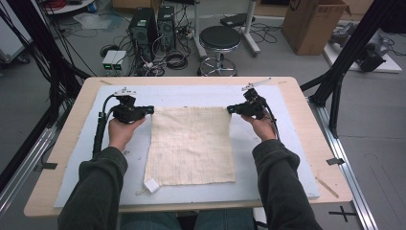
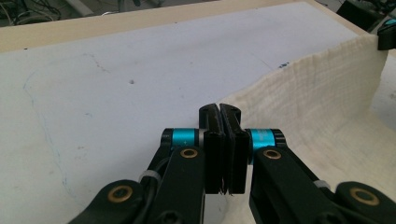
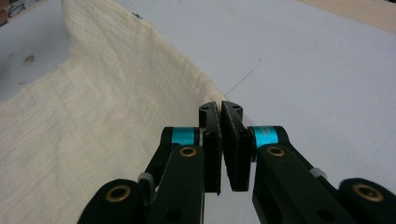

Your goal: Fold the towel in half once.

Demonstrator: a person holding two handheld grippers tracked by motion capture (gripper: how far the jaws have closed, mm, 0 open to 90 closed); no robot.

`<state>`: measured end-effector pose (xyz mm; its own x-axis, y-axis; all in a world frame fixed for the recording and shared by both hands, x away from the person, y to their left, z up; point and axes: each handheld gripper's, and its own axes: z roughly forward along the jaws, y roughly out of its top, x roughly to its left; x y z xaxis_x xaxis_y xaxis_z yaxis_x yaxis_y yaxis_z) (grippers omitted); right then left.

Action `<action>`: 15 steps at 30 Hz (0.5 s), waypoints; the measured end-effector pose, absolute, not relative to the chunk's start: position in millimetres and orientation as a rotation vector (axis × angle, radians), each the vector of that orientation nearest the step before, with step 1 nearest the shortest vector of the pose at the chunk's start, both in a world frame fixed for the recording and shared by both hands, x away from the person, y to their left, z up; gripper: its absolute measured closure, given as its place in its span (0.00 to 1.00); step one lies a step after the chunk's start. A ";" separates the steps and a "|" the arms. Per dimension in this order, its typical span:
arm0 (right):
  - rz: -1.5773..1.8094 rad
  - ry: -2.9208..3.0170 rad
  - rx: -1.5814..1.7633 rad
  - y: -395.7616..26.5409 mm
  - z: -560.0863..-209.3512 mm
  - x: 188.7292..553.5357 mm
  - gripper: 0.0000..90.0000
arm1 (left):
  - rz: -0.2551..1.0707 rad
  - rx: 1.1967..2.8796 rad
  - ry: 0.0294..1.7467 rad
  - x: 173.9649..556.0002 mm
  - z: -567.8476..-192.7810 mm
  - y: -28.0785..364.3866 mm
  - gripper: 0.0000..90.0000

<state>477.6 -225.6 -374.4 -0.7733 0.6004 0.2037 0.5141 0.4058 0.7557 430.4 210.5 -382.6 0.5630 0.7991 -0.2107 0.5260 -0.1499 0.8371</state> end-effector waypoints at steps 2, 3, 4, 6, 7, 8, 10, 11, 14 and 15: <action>1.335 2.548 1.017 -227.8 -373.9 474.6 0.96 | 0.352 1.810 1.075 427.1 -381.3 210.1 0.98; 1.341 2.548 1.020 -228.6 -373.7 473.1 0.96 | 0.349 1.800 1.075 425.6 -381.2 210.5 0.98; 1.344 2.543 1.012 -229.5 -373.7 472.2 0.96 | 0.345 1.796 1.078 424.2 -381.5 211.0 0.98; 1.364 2.543 1.012 -231.0 -373.5 469.8 0.96 | 0.353 1.806 1.073 421.4 -382.4 211.1 0.98; 1.365 2.545 1.015 -231.4 -373.4 468.7 0.96 | 0.349 1.805 1.072 419.8 -382.8 211.5 0.98; 1.368 2.547 1.017 -231.0 -373.7 467.6 0.96 | 0.342 1.796 1.072 418.3 -383.2 212.0 0.98; 1.367 2.555 0.993 -229.2 -374.5 465.4 0.96 | 0.343 1.795 1.068 415.6 -384.4 212.4 0.98; 1.368 2.556 0.989 -228.7 -374.7 464.4 0.96 | 0.340 1.794 1.068 414.4 -385.0 212.4 0.98; 1.368 2.568 0.977 -226.4 -374.5 462.3 0.96 | 0.335 1.795 1.064 411.4 -386.2 213.6 0.98; 1.371 2.567 0.979 -225.7 -373.8 461.6 0.96 | 0.333 1.791 1.063 410.3 -386.1 214.5 0.98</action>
<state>461.6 -225.7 -373.8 -0.7945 0.5640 0.2253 0.5009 0.3987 0.7682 410.3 214.5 -386.1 0.5781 0.7829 -0.2297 0.5113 -0.1283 0.8498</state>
